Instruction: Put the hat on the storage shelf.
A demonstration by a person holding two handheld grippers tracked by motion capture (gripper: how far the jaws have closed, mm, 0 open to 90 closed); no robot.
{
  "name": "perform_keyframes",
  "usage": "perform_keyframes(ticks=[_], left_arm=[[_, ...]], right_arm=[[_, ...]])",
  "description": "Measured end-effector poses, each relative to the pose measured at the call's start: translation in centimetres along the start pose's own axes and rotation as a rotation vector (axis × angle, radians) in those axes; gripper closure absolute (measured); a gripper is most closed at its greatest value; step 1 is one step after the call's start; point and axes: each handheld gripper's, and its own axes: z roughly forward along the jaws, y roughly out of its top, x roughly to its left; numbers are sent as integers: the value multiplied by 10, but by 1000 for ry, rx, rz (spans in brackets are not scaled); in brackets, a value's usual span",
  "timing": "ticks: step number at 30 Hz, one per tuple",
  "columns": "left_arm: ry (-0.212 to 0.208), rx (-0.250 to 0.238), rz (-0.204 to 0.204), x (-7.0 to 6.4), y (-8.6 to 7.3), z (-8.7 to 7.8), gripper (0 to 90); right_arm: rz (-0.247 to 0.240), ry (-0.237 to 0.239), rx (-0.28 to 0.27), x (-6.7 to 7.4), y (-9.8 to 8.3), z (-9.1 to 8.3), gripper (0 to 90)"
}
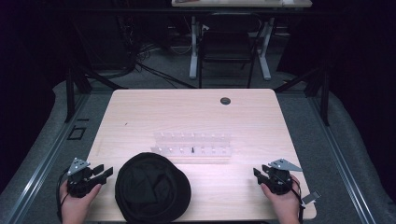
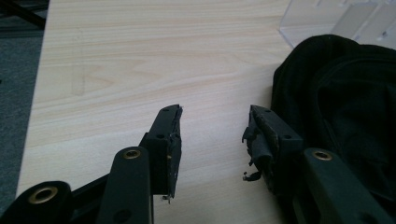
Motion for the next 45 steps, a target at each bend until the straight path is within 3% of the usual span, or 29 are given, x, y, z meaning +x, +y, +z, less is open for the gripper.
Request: perform_keyframes(ticks=[7, 11, 15, 18, 21, 29, 30, 40, 45], left_arm=[[-15, -9, -37, 0, 2, -5, 546], [-7, 61, -50, -6, 7, -2, 533], [-3, 85, -70, -5, 14, -5, 512], [-26, 108, -79, -3, 20, -8, 547], [-22, 141, -54, -2, 25, -11, 551], [-32, 227, -45, 0, 40, -14, 540], [-37, 264, -38, 0, 44, -14, 542], [-58, 418, -17, -10, 59, -6, 557], [-55, 450, -15, -12, 64, -3, 558]], right_arm=[[3, -1, -8, 0, 0, -2, 582], [4, 4, -2, 0, -1, -1, 581], [2, 7, -7, 1, 0, -2, 581], [3, 7, -6, 1, 0, -2, 581], [8, 5, -5, 0, 0, -2, 579], [4, 12, 1, 1, -1, -1, 573], [6, 13, 0, 1, -1, -1, 572], [11, 17, 7, 0, -1, -1, 567], [17, 23, 2, 0, -2, 0, 566]])
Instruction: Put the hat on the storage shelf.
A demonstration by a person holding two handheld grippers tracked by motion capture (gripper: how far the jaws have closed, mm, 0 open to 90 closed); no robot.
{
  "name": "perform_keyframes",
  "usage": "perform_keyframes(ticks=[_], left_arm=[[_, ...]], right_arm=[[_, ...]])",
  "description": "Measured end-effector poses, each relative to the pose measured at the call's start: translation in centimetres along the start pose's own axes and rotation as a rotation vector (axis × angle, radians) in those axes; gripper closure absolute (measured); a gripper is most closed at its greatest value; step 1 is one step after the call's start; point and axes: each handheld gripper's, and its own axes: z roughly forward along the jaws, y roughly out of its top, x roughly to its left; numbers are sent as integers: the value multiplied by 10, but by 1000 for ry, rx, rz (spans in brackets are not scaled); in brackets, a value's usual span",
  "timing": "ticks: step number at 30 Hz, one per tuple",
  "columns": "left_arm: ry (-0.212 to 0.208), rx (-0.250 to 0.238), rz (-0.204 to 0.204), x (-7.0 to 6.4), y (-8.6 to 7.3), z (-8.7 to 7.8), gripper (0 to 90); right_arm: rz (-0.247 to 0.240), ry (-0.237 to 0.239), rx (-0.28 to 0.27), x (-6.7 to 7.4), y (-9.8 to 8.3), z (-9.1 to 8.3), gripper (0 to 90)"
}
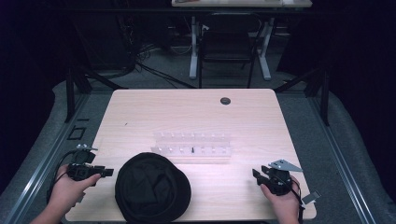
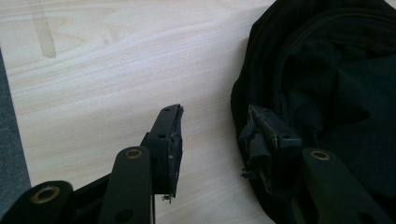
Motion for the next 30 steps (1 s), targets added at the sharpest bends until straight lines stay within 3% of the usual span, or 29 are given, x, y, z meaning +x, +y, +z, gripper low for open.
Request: perform_keyframes(ticks=[4, 10, 18, 30], left_arm=[[7, 71, 16, -3, 7, 3, 575], [-23, 124, -1, -5, 9, 9, 590], [-65, 151, -42, -5, 4, 17, 590], [-84, 163, -79, -3, -3, 22, 591]], right_arm=[[2, 2, 2, 0, 0, 0, 565], [6, 6, 0, 0, 0, 0, 561], [9, 10, 5, 0, 0, 0, 559], [4, 10, 11, 1, 0, 1, 557]])
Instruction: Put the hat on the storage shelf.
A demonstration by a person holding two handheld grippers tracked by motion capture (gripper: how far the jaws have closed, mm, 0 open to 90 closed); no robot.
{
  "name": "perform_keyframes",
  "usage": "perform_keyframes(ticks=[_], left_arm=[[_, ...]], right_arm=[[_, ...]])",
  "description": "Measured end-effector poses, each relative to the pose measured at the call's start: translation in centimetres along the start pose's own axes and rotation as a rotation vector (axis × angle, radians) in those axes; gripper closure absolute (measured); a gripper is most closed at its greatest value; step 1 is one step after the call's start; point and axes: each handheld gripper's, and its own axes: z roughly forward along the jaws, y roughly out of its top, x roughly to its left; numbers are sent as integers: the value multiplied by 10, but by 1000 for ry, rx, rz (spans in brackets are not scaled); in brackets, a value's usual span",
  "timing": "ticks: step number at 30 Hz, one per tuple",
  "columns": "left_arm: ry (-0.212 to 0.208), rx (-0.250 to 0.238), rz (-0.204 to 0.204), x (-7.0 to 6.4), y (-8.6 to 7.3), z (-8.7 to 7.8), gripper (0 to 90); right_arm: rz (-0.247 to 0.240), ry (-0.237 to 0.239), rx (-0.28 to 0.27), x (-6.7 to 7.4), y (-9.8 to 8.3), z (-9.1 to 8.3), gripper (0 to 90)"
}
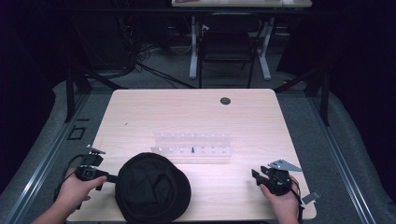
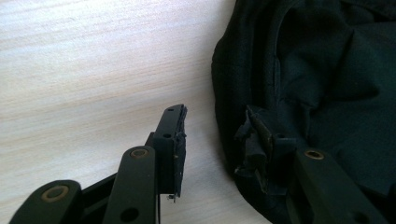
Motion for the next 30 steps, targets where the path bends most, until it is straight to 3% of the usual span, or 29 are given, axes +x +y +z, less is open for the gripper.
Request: perform_keyframes(ticks=[4, 6, 15, 23, 30], left_arm=[[-25, 0, -13, 0, -2, 0, 589], [-17, 10, 2, -2, -4, 1, 588], [-32, -2, -28, 1, -7, 10, 593], [-29, 5, -28, 1, -7, 13, 601], [-73, -4, -56, 4, -8, 17, 657]], right_arm=[[0, -1, 0, 0, 0, 0, 558], [0, -1, 2, 0, 0, 0, 558], [2, 3, 5, 1, 0, 1, 558], [3, 5, 2, 0, 0, 1, 557], [3, 4, 2, 0, 0, 1, 555]])
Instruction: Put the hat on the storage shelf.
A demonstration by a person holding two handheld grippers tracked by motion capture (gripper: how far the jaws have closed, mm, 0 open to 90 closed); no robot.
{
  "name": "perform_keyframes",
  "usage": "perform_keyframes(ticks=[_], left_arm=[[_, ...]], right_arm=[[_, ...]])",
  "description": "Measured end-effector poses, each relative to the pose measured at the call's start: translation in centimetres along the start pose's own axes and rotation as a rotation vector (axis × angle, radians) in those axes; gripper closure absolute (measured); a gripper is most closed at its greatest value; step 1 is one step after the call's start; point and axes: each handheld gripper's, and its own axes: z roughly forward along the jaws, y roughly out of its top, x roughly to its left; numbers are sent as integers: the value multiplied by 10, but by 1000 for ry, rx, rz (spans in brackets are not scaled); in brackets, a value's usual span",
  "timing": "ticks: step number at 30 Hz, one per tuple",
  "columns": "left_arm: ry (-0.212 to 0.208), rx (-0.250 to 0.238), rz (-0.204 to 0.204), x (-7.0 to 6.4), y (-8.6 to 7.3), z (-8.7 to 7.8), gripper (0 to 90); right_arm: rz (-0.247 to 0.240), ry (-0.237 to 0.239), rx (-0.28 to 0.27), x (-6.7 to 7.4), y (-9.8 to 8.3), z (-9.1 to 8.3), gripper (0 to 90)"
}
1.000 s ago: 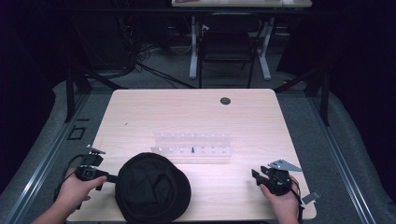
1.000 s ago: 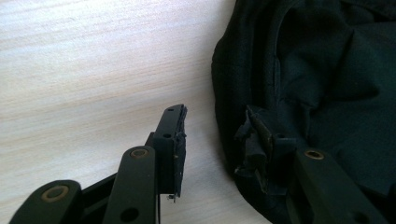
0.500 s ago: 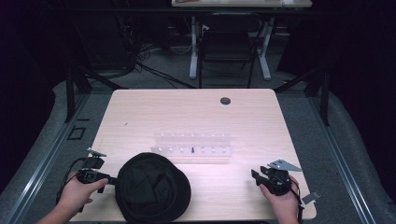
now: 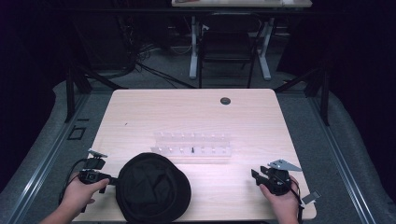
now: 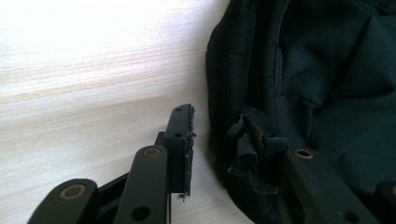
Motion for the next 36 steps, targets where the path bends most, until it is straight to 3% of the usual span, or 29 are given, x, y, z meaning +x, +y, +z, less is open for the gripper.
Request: perform_keyframes(ticks=[16, 26, 31, 33, 36], left_arm=[[-33, 6, 32, -4, 1, 1, 872], [-93, 17, -16, -4, 4, -12, 884], [-99, 17, -31, -5, 4, -20, 884], [-111, 19, -23, -5, 4, -22, 884], [-145, 12, -53, -5, 5, -27, 886]], right_arm=[[5, 4, -2, 0, 0, 0, 552], [7, 4, 3, 0, 0, 0, 551], [10, 6, 4, 0, 0, 0, 551], [11, 6, 4, 0, 0, 0, 551], [13, 7, 2, 0, 0, 0, 551]])
